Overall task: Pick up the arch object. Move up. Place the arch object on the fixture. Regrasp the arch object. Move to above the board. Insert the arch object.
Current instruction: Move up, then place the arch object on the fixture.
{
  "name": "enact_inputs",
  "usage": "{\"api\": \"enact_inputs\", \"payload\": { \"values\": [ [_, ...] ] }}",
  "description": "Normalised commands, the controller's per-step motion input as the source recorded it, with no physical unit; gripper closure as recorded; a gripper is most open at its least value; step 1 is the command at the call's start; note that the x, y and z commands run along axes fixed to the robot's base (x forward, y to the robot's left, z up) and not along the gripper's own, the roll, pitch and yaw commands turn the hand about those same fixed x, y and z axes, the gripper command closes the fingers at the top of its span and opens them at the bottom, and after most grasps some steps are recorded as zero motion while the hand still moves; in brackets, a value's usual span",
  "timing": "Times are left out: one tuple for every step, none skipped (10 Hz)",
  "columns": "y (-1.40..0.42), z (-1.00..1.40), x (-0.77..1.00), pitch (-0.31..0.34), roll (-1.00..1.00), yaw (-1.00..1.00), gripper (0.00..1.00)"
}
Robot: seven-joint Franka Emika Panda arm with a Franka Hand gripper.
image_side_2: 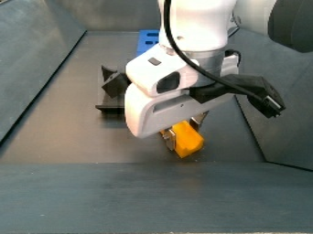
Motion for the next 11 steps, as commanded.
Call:
{"api": "enact_inputs", "payload": {
  "values": [
    [0.0,0.83,0.0,0.0,0.0,0.0,1.0],
    [0.03,0.82,-0.05,0.019,0.0,0.0,1.0],
    [0.01,0.72,-0.09,0.05,0.0,-0.02,1.0],
    [0.0,0.63,-0.06,0.06,0.02,-0.02,1.0],
    [0.0,0.48,-0.03,0.08,0.04,-0.02,1.0],
    [0.0,0.37,-0.02,0.095,0.05,-0.02,1.0],
    [0.0,0.23,-0.02,0.095,0.07,-0.02,1.0],
    [0.0,1.0,0.0,0.0,0.0,0.0,1.0],
    [0.0,1.0,0.0,-0.006,0.02,0.01,1.0],
    [0.0,1.0,-0.01,0.02,0.02,0.01,1.0],
    [0.0,1.0,-0.01,0.035,0.03,0.0,1.0]
  ]
}}
